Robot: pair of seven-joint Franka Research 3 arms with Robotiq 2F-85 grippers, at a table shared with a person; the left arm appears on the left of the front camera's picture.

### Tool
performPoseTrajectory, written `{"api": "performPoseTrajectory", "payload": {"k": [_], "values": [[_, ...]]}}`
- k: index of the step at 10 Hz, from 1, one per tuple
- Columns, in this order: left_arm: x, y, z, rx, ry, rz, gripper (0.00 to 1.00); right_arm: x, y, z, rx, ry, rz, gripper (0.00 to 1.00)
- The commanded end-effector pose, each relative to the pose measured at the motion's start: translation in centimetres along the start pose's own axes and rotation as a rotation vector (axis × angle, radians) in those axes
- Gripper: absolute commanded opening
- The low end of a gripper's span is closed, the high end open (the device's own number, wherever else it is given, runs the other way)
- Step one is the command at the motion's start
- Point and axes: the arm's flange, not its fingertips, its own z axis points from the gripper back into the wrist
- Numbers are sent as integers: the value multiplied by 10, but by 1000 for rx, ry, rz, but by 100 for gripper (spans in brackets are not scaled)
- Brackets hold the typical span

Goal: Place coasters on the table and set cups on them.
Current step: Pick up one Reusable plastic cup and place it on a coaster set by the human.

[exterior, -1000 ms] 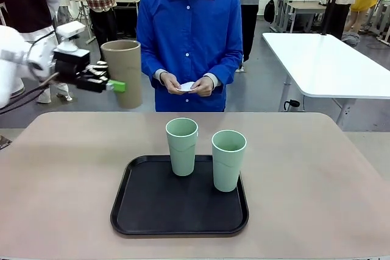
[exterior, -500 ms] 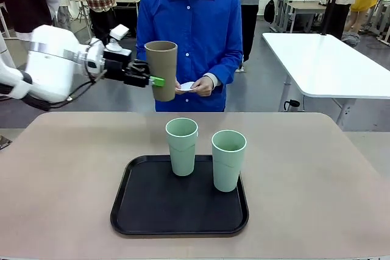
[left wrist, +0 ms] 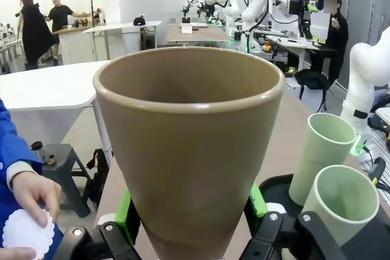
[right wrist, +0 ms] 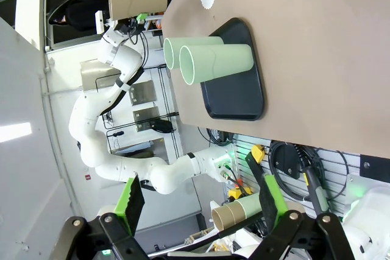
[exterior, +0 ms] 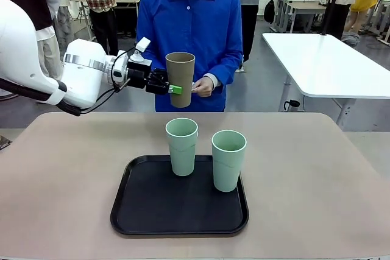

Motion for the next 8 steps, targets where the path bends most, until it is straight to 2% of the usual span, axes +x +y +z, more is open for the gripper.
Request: {"api": "performPoseTrajectory", "payload": {"k": [1,2,8], "values": [[3,2,1,-43,-37,-26,84,1,1,0,22,3,4,100],[0,0,0,0,0,0,84,1,1,0,22,3,4,100],[0,0,0,0,0,0,84,1,1,0,22,3,4,100]]}}
